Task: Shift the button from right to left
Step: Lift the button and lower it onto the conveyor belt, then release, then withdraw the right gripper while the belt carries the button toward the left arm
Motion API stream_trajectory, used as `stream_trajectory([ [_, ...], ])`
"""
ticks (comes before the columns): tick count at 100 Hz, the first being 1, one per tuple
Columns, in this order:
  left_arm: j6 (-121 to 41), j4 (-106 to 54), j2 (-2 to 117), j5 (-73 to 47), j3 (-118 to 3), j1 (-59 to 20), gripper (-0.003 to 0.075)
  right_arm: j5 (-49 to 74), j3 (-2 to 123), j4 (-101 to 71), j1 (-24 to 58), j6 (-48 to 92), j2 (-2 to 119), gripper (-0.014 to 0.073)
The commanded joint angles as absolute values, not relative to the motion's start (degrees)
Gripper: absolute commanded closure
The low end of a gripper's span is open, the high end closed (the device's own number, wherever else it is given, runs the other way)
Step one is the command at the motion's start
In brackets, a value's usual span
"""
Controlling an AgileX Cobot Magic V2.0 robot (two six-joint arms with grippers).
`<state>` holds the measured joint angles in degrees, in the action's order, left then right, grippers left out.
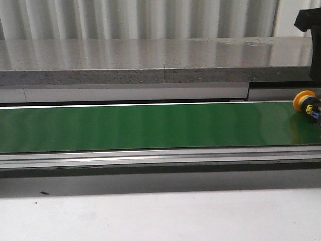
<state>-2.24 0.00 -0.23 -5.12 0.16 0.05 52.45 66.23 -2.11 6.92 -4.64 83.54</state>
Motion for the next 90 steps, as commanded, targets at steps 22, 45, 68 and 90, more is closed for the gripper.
stream_trajectory([
  [22, -1.68, -0.45, -2.12, 0.00, 2.38, 0.12, 0.0741, 44.22, 56.16, 0.00, 8.99, -3.63, 67.77, 0.0666],
  [45, -1.68, -0.45, -2.12, 0.00, 2.38, 0.12, 0.0741, 37.64, 47.10, 0.51, 8.99, -2.61, 55.12, 0.0662],
  [68, -1.68, -0.45, -2.12, 0.00, 2.38, 0.12, 0.0741, 30.49, 37.58, 0.72, 8.99, -2.61, 40.09, 0.0662],
  [90, -1.68, -0.45, -2.12, 0.00, 2.38, 0.12, 0.0741, 28.58, 29.08, 0.72, 8.99, -2.61, 25.91, 0.0662],
])
